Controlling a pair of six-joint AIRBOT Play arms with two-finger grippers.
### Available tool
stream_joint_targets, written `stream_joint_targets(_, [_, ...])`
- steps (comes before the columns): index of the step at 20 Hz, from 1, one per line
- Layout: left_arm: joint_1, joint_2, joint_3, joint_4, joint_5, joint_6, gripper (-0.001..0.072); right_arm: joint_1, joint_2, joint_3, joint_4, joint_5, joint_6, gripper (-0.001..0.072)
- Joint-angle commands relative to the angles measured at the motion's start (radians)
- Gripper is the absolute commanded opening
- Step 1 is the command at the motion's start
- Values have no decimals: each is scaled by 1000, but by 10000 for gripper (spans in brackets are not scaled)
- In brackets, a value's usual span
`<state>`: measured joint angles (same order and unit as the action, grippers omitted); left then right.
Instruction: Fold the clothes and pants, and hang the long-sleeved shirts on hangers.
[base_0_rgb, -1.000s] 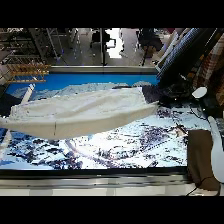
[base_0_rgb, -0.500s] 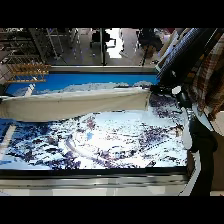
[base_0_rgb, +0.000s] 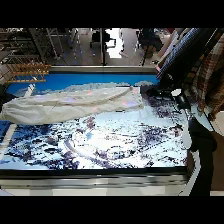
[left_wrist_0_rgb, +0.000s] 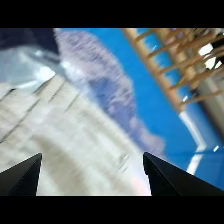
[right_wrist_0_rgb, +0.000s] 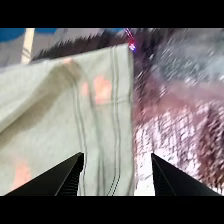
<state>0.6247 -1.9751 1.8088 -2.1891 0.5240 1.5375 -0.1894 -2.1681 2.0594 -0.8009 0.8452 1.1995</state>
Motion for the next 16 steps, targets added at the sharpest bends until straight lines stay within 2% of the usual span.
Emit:
stream_joint_targets(1, [61,33,0,155,388,26,692,-29,10,-42,9,294,142,503])
stream_joint_targets(3, [91,31,-1,193,523,25,692,-28,9,-75,8,360,176,521])
stream_joint_targets(4, [99,28,-1,196,547,25,692,-22,2,-82,10,373,177,525])
stream_joint_targets(13, [46,-64,-1,191,542,10,692,51,-55,-84,12,190,184,538])
stream_joint_targets(14, [38,-68,-1,189,514,5,692,61,-55,-84,11,165,183,531])
stream_joint_targets(16, [24,-69,-1,183,437,-53,665,72,-55,-73,16,134,177,400])
